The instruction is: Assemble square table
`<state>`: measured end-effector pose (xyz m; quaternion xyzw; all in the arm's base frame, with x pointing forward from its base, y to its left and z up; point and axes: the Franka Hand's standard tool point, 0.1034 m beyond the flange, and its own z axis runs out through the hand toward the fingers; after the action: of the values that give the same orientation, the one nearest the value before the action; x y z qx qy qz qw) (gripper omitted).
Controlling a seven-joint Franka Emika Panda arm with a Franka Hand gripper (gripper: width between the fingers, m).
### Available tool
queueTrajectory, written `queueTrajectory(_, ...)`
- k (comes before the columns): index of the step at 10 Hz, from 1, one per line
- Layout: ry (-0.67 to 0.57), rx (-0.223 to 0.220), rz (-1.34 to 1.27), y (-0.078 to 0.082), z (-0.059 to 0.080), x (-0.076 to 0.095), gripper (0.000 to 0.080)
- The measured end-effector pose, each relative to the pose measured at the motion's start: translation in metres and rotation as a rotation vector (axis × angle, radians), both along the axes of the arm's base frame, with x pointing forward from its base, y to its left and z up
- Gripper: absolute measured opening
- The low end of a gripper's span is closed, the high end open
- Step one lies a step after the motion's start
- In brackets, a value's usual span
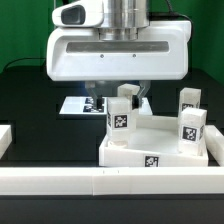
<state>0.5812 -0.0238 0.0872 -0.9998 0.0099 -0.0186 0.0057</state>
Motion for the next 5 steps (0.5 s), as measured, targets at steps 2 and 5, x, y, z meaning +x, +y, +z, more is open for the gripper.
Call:
queueTrajectory(2,0.000,0.001,-0.018,0.0000,0.0000,0.0000,0.0285)
queueTrajectory(5,0.001,0.010,-0.146,0.0006,-0.0001,-0.0001,0.0285)
